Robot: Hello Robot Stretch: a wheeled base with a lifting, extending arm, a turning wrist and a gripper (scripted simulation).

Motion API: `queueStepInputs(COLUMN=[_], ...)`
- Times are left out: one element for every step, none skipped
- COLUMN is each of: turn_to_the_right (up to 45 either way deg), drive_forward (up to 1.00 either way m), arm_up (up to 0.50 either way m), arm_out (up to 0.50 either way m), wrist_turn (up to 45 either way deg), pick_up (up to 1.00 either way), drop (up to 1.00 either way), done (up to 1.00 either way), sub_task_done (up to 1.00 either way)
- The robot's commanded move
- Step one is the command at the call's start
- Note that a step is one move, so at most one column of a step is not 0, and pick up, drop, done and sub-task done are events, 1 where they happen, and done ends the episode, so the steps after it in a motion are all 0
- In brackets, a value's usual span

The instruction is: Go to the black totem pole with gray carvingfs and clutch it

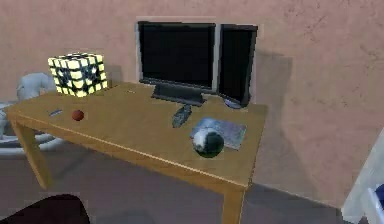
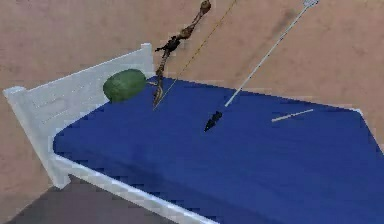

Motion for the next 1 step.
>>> queueStepInputs(turn_to_the_right=[39.0], drive_forward=[0.00], arm_up=[0.00], arm_out=[0.00], wrist_turn=[0.0], pick_up=[0.00], drop=[0.00], done=[0.00], sub_task_done=[0.00])
